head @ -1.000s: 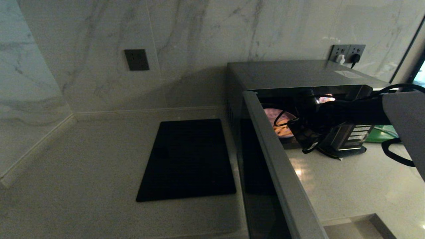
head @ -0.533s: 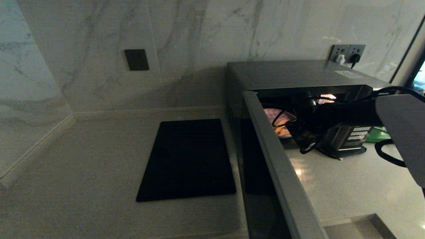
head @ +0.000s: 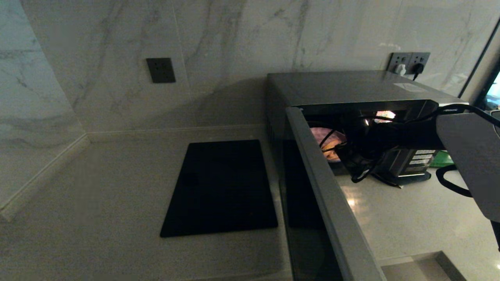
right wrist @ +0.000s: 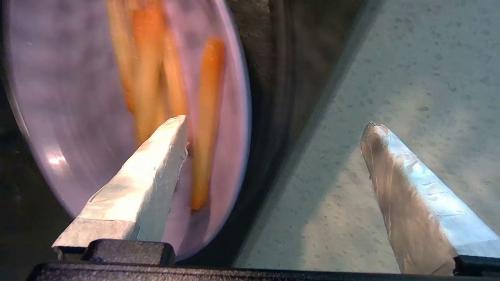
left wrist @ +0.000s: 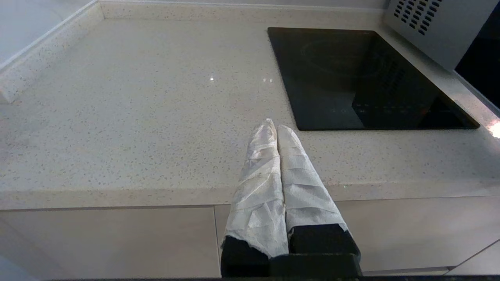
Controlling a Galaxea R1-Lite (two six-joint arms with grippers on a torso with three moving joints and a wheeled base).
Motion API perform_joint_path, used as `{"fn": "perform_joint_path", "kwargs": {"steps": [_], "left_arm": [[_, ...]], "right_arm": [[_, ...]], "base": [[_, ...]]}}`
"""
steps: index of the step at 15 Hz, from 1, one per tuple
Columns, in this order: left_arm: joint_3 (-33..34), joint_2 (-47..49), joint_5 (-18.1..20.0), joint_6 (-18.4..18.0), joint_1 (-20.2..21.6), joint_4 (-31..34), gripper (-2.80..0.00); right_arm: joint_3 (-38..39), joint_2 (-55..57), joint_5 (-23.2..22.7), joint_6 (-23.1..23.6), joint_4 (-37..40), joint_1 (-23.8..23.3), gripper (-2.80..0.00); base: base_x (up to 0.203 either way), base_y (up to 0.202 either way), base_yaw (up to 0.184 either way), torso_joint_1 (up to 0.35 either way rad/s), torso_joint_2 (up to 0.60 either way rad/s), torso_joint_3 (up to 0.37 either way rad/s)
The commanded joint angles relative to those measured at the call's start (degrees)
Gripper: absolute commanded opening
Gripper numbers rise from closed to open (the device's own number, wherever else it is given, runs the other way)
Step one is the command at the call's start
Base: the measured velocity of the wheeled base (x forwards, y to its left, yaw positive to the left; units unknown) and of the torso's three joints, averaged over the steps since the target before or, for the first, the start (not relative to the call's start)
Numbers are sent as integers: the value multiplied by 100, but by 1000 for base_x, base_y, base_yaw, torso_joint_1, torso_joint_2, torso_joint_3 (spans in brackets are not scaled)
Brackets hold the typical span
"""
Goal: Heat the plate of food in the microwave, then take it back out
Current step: Take the plate out of the microwave
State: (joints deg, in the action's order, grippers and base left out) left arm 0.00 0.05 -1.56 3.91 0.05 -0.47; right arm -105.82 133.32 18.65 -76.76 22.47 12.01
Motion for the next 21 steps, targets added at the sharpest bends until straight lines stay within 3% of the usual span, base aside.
{"fn": "perform_joint_path", "kwargs": {"steps": [1,21], "left_arm": [[0,4,-2,5,2,-5,-280],[0,4,-2,5,3,-3,-280]], "right_arm": [[-2,-77,27,-44,200,1,0],[-179,-199,-81,-49,522,-41,0]], "base": [[0,0,0,0,0,0],[0,0,0,0,0,0]]}}
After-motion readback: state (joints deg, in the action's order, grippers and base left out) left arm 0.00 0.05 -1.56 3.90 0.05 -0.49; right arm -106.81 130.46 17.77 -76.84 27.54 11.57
